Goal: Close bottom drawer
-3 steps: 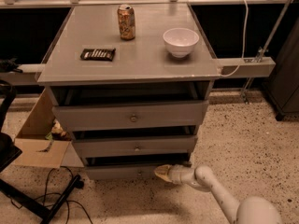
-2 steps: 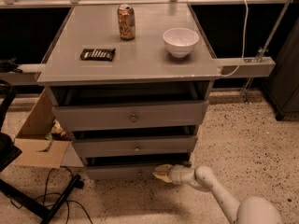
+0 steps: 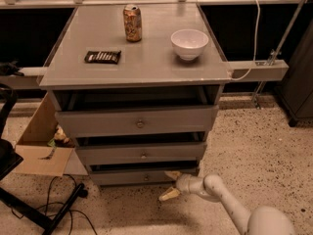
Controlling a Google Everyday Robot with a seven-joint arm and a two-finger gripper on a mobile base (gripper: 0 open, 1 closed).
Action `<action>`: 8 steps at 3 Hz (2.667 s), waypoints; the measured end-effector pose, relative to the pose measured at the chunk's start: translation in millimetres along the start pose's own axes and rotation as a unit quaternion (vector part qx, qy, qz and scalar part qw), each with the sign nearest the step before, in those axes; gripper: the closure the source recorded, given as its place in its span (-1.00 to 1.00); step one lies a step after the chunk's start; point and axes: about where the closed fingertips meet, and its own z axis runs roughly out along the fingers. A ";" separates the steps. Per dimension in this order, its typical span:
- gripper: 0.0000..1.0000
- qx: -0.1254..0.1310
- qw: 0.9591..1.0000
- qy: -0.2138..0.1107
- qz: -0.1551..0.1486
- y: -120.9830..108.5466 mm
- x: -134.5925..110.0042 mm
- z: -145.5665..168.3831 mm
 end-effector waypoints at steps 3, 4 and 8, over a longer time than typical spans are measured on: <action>0.48 -0.003 0.998 0.039 -0.040 19.4 -10.2 -4.4; 1.00 0.069 0.984 0.132 -0.102 -15.8 -25.5 -86.6; 1.00 0.301 0.903 0.265 -0.155 -51.1 -201.4 -297.5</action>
Offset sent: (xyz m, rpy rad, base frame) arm 0.0012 0.0196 0.0086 -0.0465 -0.0527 0.0808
